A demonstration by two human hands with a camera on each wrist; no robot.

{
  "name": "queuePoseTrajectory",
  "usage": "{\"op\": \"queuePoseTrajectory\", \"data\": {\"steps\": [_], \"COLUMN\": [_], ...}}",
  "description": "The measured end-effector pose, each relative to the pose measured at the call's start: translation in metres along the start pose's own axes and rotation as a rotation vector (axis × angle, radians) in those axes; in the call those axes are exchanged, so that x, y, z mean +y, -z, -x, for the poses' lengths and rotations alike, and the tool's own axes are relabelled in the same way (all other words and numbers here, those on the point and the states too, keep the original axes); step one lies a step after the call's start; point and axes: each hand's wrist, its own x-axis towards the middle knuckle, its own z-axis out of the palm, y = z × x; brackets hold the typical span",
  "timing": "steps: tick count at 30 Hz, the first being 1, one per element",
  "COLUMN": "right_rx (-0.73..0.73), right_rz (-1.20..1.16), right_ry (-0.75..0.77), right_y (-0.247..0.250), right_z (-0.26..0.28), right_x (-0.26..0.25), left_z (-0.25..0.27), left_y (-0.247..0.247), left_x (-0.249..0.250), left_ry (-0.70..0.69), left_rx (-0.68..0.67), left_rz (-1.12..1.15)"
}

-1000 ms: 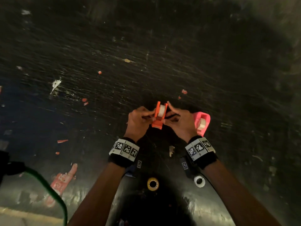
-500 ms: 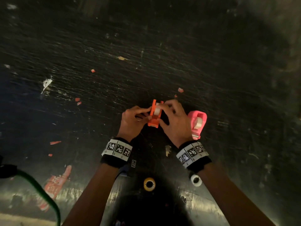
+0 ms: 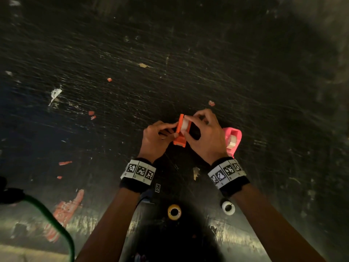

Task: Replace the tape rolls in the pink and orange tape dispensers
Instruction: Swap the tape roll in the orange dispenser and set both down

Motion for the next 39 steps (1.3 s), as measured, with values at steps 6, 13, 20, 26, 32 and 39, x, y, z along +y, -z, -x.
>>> {"op": "queuePoseTrajectory", "data": {"steps": [6, 13, 20, 26, 32, 39], "right_rx": [0.026, 0.085, 0.040, -0.003, -0.079, -0.052], "right_rz": [-0.092, -0.140, -0.128, -0.112, -0.082, -0.066], "right_ry": [0.008, 0.014, 0.009, 0.030, 0.025, 0.024], "right_y": [-0.0011, -0.0017, 0.0007, 0.0028, 0.0055, 0.0042], "right_z": [-0.0021, -0.0045, -0.0076, -0.0054, -0.0037, -0.0028], "right_x": [-0.0021, -0.0004, -0.0020, -0.0033, -0.0037, -0.0068], "left_z": [-0.0010, -0.0017, -0.0019, -0.0022, -0.0042, -0.0051], "left_y": [-0.0005, -0.0009, -0.0016, -0.0016, -0.0030, -0.0031], "left_x": [-0.0012, -0.0023, -0.0030, -0.0028, -0.0064, -0.0076], "left_ry": [-0.001, 0.005, 0.013, 0.006, 0.001, 0.002], "left_rx": [0.001, -0.007, -0.005, -0.003, 0.004, -0.004], "left_rz": [-0.008, 0.009, 0.010, 0.005, 0.016, 0.006]}}
